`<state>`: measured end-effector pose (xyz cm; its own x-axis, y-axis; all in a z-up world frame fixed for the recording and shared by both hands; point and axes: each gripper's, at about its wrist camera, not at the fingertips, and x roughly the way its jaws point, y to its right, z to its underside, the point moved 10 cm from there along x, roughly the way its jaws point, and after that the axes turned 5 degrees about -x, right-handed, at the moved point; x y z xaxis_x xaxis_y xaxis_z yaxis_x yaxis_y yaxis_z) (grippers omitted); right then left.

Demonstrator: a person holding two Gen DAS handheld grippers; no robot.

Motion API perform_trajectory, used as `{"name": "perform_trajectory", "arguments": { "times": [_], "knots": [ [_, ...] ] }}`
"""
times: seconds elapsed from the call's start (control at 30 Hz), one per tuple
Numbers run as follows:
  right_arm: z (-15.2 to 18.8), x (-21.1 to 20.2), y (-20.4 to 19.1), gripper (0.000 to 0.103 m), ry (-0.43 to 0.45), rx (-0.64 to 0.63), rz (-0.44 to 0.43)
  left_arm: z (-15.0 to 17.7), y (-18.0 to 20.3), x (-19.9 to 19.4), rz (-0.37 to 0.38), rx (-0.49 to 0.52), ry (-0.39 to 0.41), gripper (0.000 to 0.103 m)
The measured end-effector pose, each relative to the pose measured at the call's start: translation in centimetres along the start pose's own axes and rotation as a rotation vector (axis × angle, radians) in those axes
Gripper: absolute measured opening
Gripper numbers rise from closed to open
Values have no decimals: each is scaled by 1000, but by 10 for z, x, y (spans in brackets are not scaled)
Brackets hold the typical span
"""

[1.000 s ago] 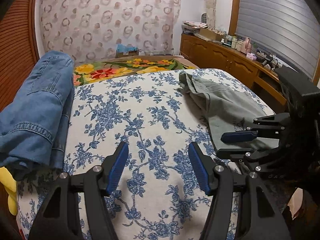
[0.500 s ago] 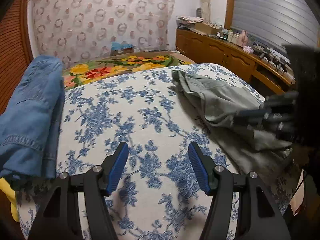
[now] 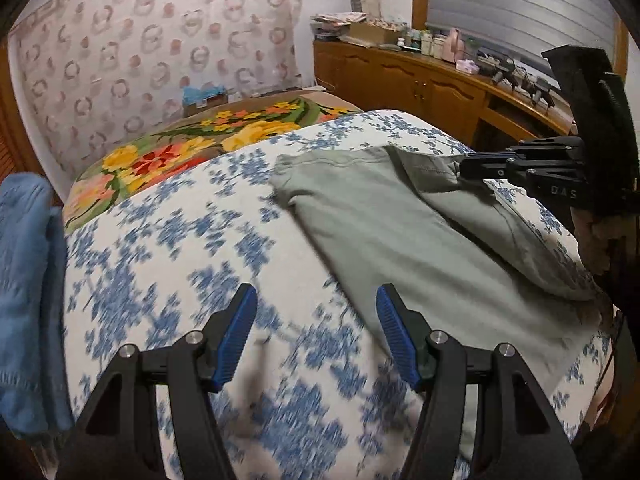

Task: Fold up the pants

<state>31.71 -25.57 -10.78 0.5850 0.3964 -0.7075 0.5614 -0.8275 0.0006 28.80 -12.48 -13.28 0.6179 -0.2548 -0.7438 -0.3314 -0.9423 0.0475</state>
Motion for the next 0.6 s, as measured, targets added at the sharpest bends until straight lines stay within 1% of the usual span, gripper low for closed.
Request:
{"name": "perform_trajectory", "arguments": {
  "times": [0.13, 0.27, 0.4, 0.47, 0.5, 0.6],
  "knots": [
    [11, 4, 27, 2, -23, 48, 34, -3, 9, 17, 3, 21, -22, 62],
    [18, 3, 39, 2, -28, 72, 40, 3, 14, 28, 7, 33, -45, 62],
    [24, 2, 45, 3, -30, 99, 37, 4, 15, 29, 21, 28, -39, 62],
    [24, 1, 45, 6, -27, 117, 21, 4, 15, 29, 24, 29, -31, 62],
    [23, 3, 44, 12, -29, 120, 21, 5, 15, 29, 25, 28, -32, 62],
    [26, 4, 43, 19, -42, 131, 11, 5, 15, 29, 33, 20, -34, 62]
  ]
}}
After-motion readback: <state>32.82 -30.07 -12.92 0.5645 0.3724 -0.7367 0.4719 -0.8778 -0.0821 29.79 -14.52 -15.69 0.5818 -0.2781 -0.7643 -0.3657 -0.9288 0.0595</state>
